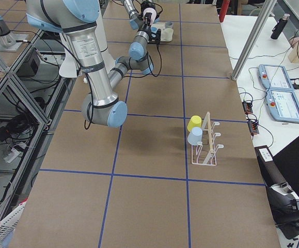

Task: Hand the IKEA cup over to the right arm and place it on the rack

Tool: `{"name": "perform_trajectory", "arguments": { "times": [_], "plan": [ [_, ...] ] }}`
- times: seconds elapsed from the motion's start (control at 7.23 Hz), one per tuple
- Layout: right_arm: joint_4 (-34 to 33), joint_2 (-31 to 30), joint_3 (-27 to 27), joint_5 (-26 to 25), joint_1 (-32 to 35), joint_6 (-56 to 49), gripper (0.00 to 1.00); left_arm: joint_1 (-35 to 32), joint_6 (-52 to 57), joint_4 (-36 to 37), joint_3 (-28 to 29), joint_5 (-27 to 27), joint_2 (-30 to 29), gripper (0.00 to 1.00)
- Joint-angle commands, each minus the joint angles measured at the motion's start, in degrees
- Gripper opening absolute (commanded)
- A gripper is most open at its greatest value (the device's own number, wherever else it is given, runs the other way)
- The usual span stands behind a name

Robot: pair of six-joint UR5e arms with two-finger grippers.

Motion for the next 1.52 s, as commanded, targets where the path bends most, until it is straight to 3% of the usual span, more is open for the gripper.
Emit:
{"name": "perform_trajectory", "arguments": {
  "times": [0.0, 0.28, 0.42, 0.69, 0.83, 1.11, 1.38],
  "plan": [
    [0.0, -0.8, 0.3, 0.1, 1.4, 0.0, 0.22, -0.7, 5.5, 0.7, 0.0, 0.1, 0.5, 1.00],
    [-0.2, -6.7, 0.2, 1.1, 4.2, 0.0, 0.19, -5.5, 10.0, 6.9, -0.4, -0.8, 1.9, 1.00],
    [-1.7, -10.4, -0.3, 7.1, 10.3, -1.4, 0.18, -8.1, 10.1, 9.0, 0.3, -3.9, 1.9, 1.00],
    [-11.8, -12.8, -2.4, 31.1, 30.2, -7.6, 0.19, -9.4, 19.1, 16.0, 2.4, -5.5, 1.9, 1.00],
    [-16.4, -12.8, -5.3, 39.6, 37.6, -15.0, 0.20, -9.8, 26.7, 19.1, 2.5, -7.1, 3.9, 1.00],
    [-26.1, -13.0, -9.2, 49.8, 47.4, -31.9, 0.19, -14.1, 37.1, 26.9, 2.5, -8.4, 6.6, 1.00],
    [-38.9, -14.0, -9.2, 53.3, 52.4, -47.7, 0.22, -15.8, 61.0, 28.8, 2.5, -15.2, 14.5, 1.00]
  ]
}}
